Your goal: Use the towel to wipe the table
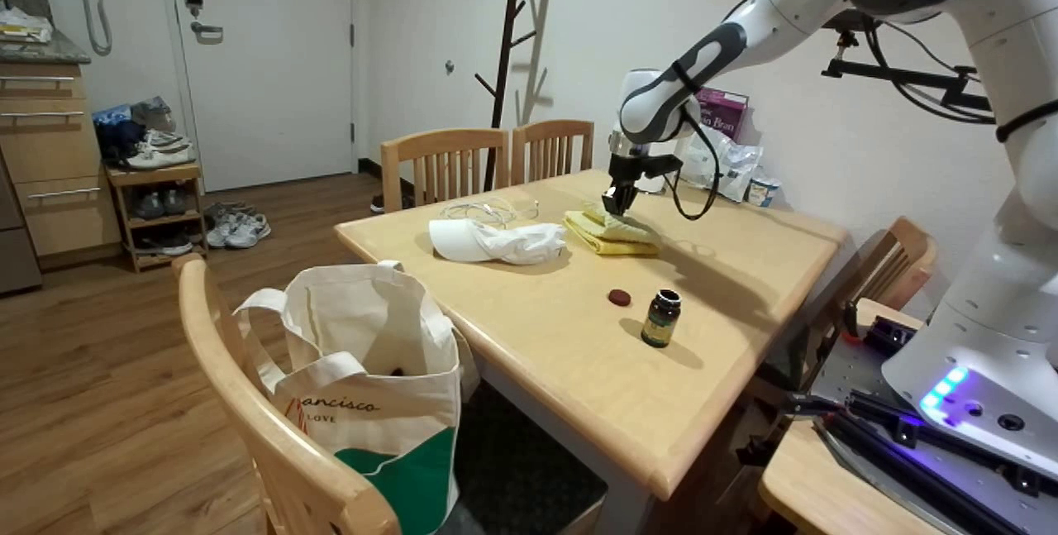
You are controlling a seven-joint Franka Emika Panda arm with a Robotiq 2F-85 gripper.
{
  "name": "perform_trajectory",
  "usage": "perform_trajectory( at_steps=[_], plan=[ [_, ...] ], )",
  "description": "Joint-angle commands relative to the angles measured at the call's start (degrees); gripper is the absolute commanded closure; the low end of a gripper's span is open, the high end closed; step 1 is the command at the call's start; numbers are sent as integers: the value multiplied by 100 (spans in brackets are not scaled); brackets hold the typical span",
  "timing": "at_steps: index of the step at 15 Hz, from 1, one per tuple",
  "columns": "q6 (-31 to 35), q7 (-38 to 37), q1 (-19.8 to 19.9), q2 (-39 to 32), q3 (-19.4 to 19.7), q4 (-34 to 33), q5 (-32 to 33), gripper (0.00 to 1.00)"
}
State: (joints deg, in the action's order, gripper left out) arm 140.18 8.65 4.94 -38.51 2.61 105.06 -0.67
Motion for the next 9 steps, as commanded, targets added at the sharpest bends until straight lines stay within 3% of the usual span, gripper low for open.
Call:
perform_trajectory(
  at_steps=[1,9],
  plan=[
    [192,139,187,662,-97,1332,-31,99],
    [599,29,381,1646,113,3270,-97,99]
  ],
)
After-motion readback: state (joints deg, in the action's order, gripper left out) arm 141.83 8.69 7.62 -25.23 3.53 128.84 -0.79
